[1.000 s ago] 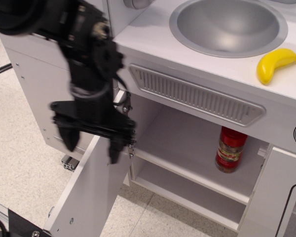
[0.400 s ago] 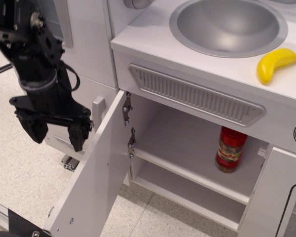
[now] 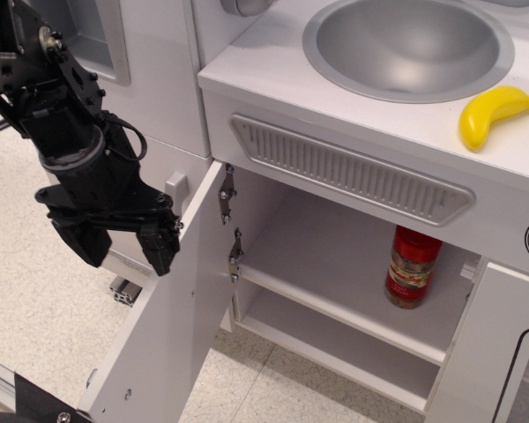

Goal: Close cabinet

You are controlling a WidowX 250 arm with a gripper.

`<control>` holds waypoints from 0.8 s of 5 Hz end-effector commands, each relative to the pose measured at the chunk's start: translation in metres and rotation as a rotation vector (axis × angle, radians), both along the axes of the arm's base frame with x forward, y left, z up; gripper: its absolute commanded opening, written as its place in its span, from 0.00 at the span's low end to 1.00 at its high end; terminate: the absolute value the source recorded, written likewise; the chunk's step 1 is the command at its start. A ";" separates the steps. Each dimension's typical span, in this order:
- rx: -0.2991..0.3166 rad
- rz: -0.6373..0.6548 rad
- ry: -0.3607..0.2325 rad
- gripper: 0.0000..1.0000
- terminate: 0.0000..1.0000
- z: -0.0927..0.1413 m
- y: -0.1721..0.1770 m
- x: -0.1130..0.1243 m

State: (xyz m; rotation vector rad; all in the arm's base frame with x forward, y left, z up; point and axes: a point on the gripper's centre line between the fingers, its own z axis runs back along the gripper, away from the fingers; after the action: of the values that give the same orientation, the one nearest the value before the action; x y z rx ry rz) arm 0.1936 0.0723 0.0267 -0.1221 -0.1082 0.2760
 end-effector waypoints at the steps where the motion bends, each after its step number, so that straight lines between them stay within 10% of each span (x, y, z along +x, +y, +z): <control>1: 0.036 0.017 -0.008 1.00 0.00 -0.019 -0.024 0.006; 4: 0.003 0.038 0.003 1.00 0.00 -0.018 -0.077 0.009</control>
State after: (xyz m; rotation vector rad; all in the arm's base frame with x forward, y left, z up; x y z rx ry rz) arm 0.1939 -0.0065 0.0001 -0.1142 -0.0573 0.3237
